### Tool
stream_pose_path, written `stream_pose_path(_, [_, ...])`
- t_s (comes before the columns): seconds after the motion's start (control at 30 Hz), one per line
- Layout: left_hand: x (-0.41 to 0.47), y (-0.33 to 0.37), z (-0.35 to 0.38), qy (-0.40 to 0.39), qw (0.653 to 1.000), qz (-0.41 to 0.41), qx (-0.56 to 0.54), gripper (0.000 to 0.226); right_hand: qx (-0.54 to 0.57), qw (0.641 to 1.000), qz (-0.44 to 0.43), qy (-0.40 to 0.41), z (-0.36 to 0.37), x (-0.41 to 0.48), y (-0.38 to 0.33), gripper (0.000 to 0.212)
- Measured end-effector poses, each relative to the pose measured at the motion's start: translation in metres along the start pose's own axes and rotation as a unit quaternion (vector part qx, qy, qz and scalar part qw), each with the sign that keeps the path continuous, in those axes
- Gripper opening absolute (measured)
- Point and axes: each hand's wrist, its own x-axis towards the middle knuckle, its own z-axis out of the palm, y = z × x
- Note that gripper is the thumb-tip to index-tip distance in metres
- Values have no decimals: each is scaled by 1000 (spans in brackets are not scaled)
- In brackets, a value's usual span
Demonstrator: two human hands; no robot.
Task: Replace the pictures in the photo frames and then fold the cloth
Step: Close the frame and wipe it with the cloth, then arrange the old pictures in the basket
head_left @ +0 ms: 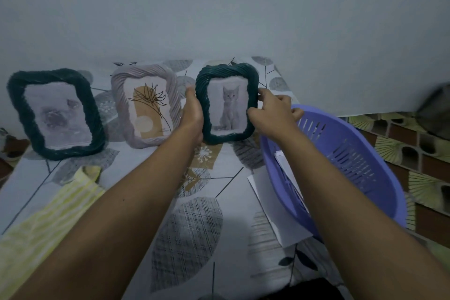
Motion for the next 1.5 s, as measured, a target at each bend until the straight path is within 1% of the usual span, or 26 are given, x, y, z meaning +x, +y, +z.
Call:
stream_pose_path(0.2, [13,-4,0,10,1000,-11,-14,68,-18,1000,-9,4,5,12,0,37])
stream_pose_path(0.43, [20,-3,3,31,999,-6,-8,63,-34,999,4,-21,9,17,-1,35])
stream_pose_path(0.63, [27,-1,-2,63,998,-11,-12,69,-43,999,-5,-20,12,19,-4,31])
stream_pose_path(0.9, [32,-1,0,83,996,-14,-10,70,-46,998,9,-29,11,19,-4,40])
stream_pose_path(1.0, [32,-1,0,82,997,-13,-7,71,-41,999,10,-30,11,19,-5,38])
stream_pose_path(1.2, [34,-3,-2,110,994,-15,-8,76,-29,999,11,-39,12,16,-6,38])
stream_pose_path(1.3, [37,-7,-4,122,992,-9,-11,79,-14,999,17,-43,9,14,-7,34])
stream_pose_path(1.4, [44,-11,-8,117,993,-19,-25,88,-1,998,24,-50,9,12,-7,30])
stream_pose_path(1.43, [41,-10,-8,114,993,-24,-22,89,3,998,25,-49,9,12,-8,26])
stream_pose_path(1.5, [33,-10,-7,110,994,-21,-20,82,4,999,24,-43,9,10,-8,18])
